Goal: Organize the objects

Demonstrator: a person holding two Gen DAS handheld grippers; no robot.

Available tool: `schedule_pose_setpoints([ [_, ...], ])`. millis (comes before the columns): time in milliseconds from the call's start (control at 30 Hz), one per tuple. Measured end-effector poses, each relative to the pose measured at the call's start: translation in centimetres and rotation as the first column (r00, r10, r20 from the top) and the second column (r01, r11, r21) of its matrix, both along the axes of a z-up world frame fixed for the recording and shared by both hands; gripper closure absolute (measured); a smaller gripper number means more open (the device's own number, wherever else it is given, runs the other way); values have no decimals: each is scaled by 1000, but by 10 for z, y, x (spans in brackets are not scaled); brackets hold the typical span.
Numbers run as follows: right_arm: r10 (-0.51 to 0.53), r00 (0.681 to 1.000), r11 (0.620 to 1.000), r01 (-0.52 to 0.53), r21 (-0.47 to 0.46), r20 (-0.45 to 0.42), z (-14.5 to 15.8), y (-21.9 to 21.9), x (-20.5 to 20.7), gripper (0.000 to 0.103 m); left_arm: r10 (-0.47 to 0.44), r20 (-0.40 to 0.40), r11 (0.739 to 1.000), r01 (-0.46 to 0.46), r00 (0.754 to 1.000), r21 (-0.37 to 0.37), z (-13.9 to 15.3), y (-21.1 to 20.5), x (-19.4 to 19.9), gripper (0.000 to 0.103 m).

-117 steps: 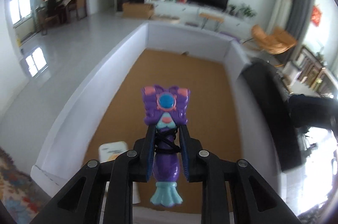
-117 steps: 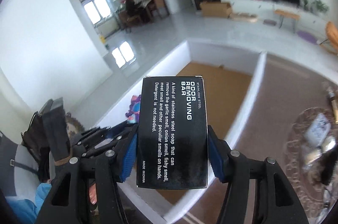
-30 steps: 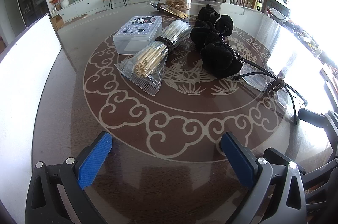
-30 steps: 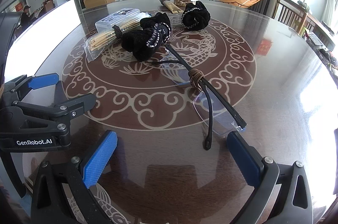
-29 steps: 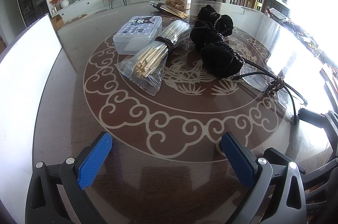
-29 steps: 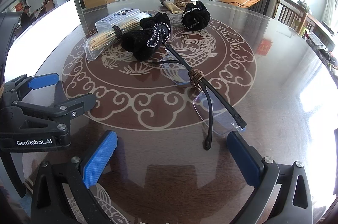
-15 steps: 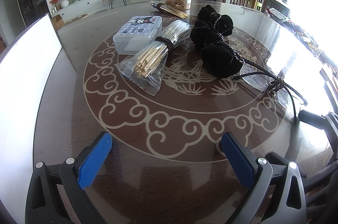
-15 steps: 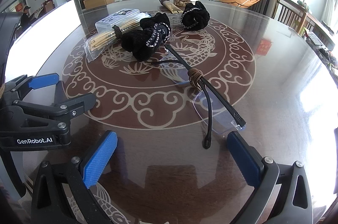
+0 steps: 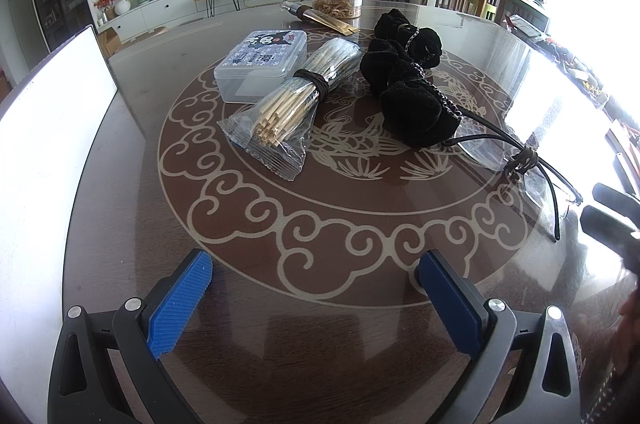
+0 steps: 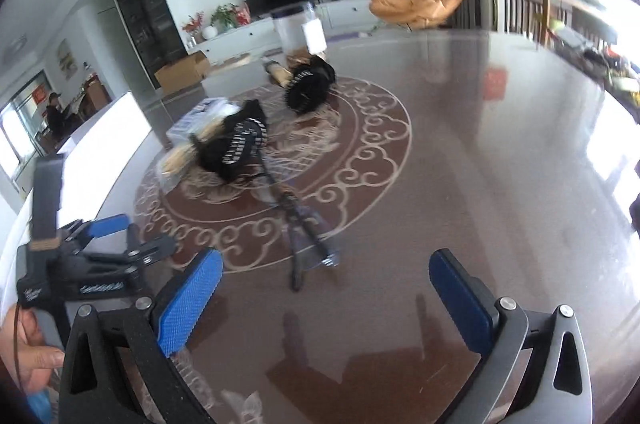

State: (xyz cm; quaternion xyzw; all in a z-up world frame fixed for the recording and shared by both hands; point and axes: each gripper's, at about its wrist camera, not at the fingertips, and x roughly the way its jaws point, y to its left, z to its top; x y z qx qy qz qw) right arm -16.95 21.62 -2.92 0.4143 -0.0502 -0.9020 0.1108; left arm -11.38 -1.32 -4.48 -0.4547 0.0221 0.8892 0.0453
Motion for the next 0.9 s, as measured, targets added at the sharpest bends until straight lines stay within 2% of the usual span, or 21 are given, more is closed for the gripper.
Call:
schedule_pose_setpoints([
  [100,93,993,991,-100,94,69,-13,-19,-21,0,0,0,1000,0,1000,0,-1,0,0,0],
  [233,181,980,957,-195,213,85,-19,-48,-35,0,-1,0,1000,1,1000,0,-1,0,0,0],
  [900,183,980,958,-195,211,73,-23,-55,-44,0,-3,0,1000,3,1000,0,0,-1,0,0],
])
